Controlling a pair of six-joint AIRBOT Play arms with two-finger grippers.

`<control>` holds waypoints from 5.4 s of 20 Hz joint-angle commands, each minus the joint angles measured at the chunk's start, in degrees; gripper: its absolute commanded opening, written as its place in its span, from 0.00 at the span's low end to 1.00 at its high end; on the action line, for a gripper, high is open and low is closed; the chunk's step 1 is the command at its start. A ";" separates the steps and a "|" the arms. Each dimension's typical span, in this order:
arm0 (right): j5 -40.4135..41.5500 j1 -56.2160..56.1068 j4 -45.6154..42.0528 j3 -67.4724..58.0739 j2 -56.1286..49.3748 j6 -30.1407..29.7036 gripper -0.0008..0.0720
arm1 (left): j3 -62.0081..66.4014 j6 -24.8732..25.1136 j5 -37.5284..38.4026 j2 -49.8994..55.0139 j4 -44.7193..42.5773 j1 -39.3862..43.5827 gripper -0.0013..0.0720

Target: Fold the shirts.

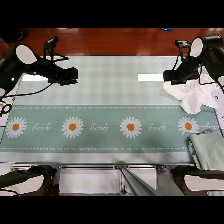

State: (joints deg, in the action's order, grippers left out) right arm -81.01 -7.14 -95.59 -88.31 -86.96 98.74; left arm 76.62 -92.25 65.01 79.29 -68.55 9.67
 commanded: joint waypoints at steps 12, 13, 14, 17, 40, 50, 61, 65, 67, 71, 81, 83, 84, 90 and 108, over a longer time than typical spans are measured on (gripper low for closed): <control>0.31 -0.07 0.02 -0.07 0.04 0.02 0.04 | 0.00 0.02 0.00 0.00 -0.02 0.00 0.05; 2.84 -0.07 -0.09 -0.07 0.04 -0.02 0.04 | -0.04 0.02 -3.02 0.07 -0.07 -0.02 0.05; 6.12 -0.07 -0.17 -0.07 0.04 -0.02 0.04 | -0.02 0.04 -8.79 0.35 -0.07 -0.02 0.05; 14.29 -0.07 -0.59 -0.07 0.04 0.02 0.04 | 0.02 0.02 -20.44 0.52 -0.07 -1.03 0.05; 15.56 24.06 6.95 1.05 -17.81 2.51 0.49 | -22.93 8.66 -17.49 -12.79 -1.07 -21.44 0.71; 14.78 22.25 7.21 -6.10 -1.03 -4.55 0.04 | -17.92 15.54 -8.83 -23.02 1.53 -25.70 0.71; 13.97 7.54 7.10 -21.51 22.95 -7.85 0.04 | -18.05 15.98 -0.92 -42.25 6.97 -24.02 0.71; 13.22 -5.46 6.43 -23.63 25.27 -4.92 0.04 | -19.71 16.37 -3.52 -42.53 7.98 -19.69 0.71; 10.12 -12.70 4.68 -23.45 24.65 -2.34 0.04 | -19.91 17.31 -4.63 -42.56 7.93 -19.26 0.71; 5.53 -25.40 1.90 -19.26 20.94 3.32 0.04 | -19.96 17.66 -5.81 -42.58 7.98 -18.91 0.71; 29.44 -42.05 -0.87 2.25 2.99 34.77 0.04 | -25.07 18.05 -4.83 -42.45 8.22 -8.74 0.71; 31.32 -42.42 1.38 2.25 -0.81 34.75 0.04 | -28.55 18.05 -4.83 -42.45 8.70 -7.17 0.71; 31.82 -41.70 3.74 2.25 -2.08 34.53 0.21 | -30.21 18.08 -4.96 -42.42 9.31 -6.69 0.71; 22.86 -22.51 7.50 2.21 7.82 19.43 0.54 | -35.56 11.76 1.01 -40.44 9.68 -6.05 0.71; 23.58 8.00 27.08 41.90 28.52 -3.50 0.54 | -49.48 17.92 -17.03 -8.66 36.85 5.73 0.71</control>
State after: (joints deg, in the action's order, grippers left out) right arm -59.48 0.38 -72.42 -47.35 -58.70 98.43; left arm 26.06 -74.76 52.82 65.71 -34.54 12.91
